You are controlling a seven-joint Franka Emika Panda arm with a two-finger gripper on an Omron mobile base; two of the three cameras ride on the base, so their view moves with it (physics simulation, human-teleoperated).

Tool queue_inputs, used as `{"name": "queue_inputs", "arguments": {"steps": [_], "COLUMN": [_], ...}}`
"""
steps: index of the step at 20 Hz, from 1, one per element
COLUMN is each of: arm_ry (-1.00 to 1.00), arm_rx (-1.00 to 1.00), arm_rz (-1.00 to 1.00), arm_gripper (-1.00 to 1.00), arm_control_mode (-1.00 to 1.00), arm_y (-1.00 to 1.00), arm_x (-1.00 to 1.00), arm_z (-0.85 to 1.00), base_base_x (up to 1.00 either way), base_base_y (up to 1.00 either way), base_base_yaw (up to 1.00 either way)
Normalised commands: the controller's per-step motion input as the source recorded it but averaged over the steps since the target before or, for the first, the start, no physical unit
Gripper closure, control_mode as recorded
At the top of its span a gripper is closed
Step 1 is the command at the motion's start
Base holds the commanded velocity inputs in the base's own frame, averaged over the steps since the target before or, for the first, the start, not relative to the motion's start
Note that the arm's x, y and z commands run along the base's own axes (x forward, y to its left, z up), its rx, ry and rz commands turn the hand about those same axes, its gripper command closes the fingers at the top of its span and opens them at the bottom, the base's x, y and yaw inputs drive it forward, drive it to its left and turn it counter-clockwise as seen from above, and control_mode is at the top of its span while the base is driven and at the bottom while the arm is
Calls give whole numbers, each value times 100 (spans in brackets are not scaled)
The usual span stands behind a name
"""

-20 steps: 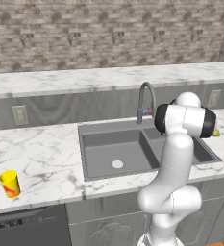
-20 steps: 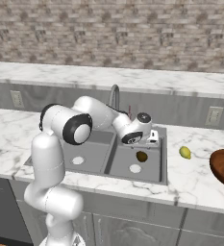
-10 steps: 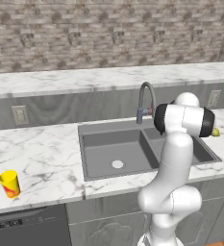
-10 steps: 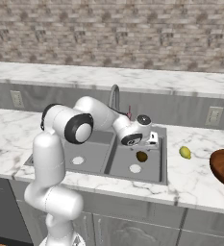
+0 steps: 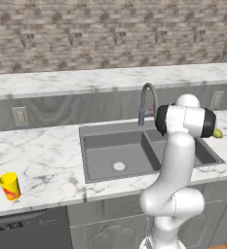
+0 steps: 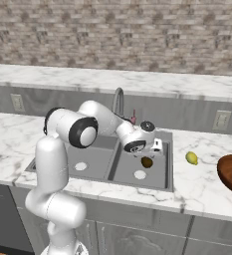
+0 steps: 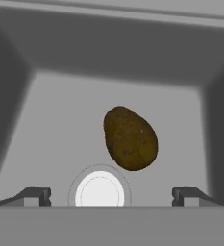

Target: Remove the lemon and avocado from the sink. Then move the bowl and cup from the counter to the sink for washing.

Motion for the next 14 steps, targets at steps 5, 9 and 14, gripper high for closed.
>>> {"name": "queue_inputs", "arguments": {"steps": [5,9,14], "arm_ry": [0,0,0], "arm_rx": [-3,-5,-5], "arm_rz": [0,0,0], "arm_gripper": [-100,-100,-100], "arm_control_mode": [-100,-100,-100], "arm_y": [0,0,0], "arm_x": [12,18,15], "arm_z": [-15,-12,-10], "base_base_x": [0,0,0], "base_base_y": [0,0,0], "base_base_yaw": [0,0,0]}}
